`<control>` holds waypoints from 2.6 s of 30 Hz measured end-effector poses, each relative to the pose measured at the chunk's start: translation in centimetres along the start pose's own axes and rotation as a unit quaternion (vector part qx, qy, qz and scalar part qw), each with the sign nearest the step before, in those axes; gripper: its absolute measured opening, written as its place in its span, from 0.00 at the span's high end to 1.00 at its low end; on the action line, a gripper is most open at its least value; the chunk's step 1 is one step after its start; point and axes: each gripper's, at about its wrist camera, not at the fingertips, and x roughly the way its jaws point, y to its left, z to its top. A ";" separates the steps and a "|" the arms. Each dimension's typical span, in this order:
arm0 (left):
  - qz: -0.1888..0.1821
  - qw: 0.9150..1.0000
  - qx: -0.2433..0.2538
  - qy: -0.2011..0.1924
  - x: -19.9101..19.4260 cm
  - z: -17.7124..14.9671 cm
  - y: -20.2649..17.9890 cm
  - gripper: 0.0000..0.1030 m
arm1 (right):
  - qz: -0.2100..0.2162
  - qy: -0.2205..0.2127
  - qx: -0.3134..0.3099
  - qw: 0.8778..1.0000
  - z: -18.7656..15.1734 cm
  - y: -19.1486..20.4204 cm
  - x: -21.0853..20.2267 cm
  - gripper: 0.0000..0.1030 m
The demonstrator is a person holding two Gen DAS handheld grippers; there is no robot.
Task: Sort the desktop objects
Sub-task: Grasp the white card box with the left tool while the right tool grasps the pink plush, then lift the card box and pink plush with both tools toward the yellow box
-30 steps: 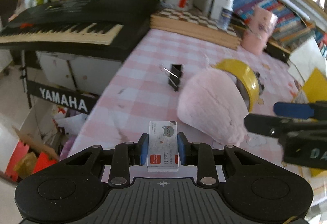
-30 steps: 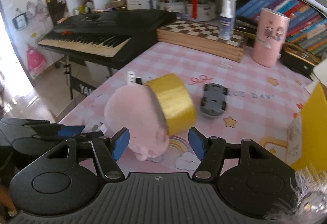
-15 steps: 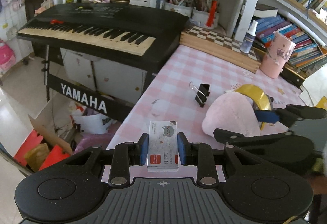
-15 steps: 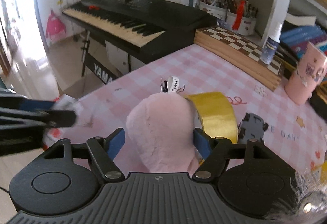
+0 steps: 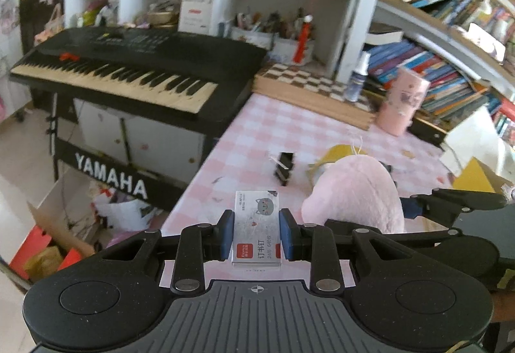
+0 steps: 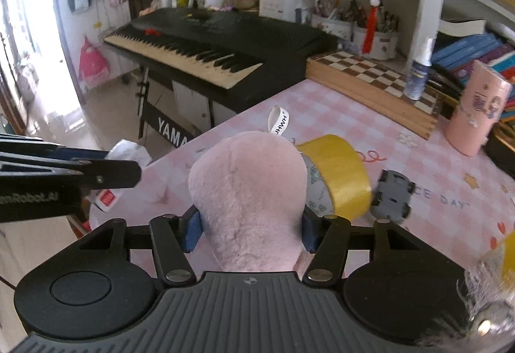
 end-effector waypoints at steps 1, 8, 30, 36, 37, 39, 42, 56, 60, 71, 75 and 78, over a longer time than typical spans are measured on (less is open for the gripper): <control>-0.005 1.000 0.002 -0.001 -0.2 -0.1 -0.1 0.72 | -0.004 -0.003 0.003 1.000 -0.1 0.1 -0.5 0.46; -0.035 0.999 0.015 -0.014 -2.4 -0.8 -0.8 0.72 | -0.039 -0.008 0.043 0.998 -1.5 0.2 -4.0 0.46; -0.128 0.990 0.063 -0.012 -9.8 -6.6 -2.2 0.72 | -0.113 -0.020 0.149 0.982 -8.9 5.8 -14.2 0.46; -0.151 0.985 0.080 -0.003 -11.3 -8.4 -2.4 0.72 | -0.128 -0.010 0.173 0.977 -11.7 7.7 -16.2 0.46; -0.157 0.984 0.085 0.001 -11.4 -8.7 -2.5 0.72 | -0.131 -0.008 0.179 0.975 -12.1 7.9 -16.6 0.46; -0.167 0.982 0.093 0.005 -11.7 -9.1 -2.7 0.72 | -0.141 -0.007 0.191 0.971 -13.1 8.3 -17.3 0.46; -0.185 0.977 0.107 0.010 -12.2 -9.6 -3.3 0.72 | -0.155 -0.004 0.211 0.965 -14.3 8.6 -18.3 0.46; -0.237 0.960 0.145 0.022 -12.4 -10.6 -5.5 0.72 | -0.208 0.014 0.277 0.938 -16.7 7.9 -20.9 0.46; -0.246 0.957 0.152 0.023 -12.1 -10.6 -6.4 0.72 | -0.214 0.013 0.283 0.935 -17.2 7.6 -21.2 0.46; -0.277 0.941 0.192 0.042 -10.6 -10.8 -10.9 0.72 | -0.240 0.011 0.321 0.916 -18.9 4.8 -22.8 0.46; -0.288 0.934 0.206 0.049 -10.1 -11.0 -12.9 0.72 | -0.251 0.009 0.336 0.908 -19.7 3.3 -23.7 0.46; -0.296 0.928 0.217 0.054 -9.8 -11.2 -14.5 0.72 | -0.258 0.009 0.346 0.902 -20.3 2.2 -24.4 0.46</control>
